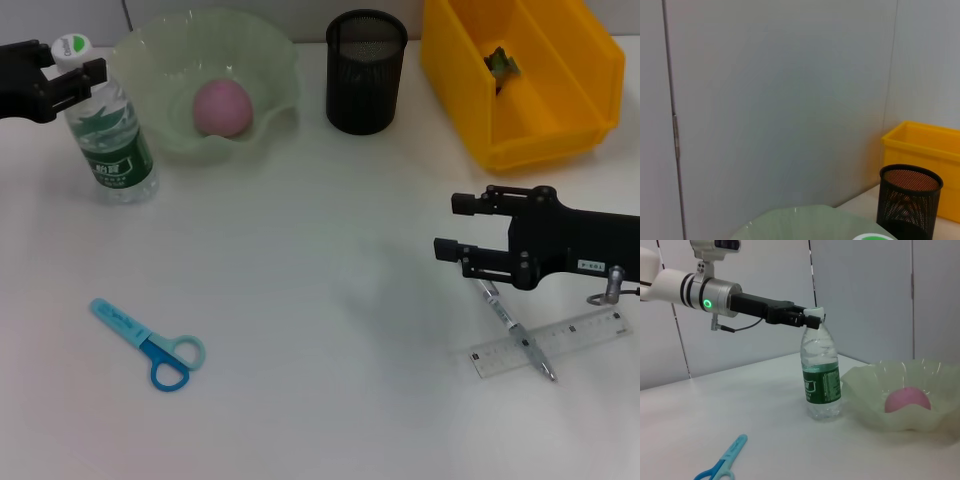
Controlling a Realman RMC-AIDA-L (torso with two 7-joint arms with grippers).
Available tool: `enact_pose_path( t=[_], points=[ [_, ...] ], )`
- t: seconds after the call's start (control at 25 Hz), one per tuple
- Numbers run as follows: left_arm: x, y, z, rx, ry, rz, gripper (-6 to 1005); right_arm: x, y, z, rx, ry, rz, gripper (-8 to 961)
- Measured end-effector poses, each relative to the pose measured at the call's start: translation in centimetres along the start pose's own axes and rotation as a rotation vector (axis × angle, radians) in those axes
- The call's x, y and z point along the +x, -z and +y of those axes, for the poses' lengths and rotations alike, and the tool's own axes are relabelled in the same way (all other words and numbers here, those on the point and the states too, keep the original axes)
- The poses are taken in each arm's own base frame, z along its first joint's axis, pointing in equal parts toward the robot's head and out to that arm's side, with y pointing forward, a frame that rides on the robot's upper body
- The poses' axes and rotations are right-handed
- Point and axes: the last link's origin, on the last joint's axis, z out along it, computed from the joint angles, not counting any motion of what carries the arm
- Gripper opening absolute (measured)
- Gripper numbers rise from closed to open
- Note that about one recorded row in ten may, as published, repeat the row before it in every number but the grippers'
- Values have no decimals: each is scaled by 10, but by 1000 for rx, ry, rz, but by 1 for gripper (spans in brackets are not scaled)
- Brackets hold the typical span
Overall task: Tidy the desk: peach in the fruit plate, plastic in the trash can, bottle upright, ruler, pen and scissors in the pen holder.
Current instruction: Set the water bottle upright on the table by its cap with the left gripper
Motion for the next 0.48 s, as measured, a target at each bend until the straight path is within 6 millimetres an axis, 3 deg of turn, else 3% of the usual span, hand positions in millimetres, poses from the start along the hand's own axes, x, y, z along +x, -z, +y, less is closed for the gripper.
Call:
enact_pose_path(
  t=[0.36,0.48],
  points=[
    [0,0,0,8,0,8,513,-1,-1,0,-1,0,0,638],
    [-1,0,0,8,0,8,566,-1,-1,0,-2,-2,0,638]
  ],
)
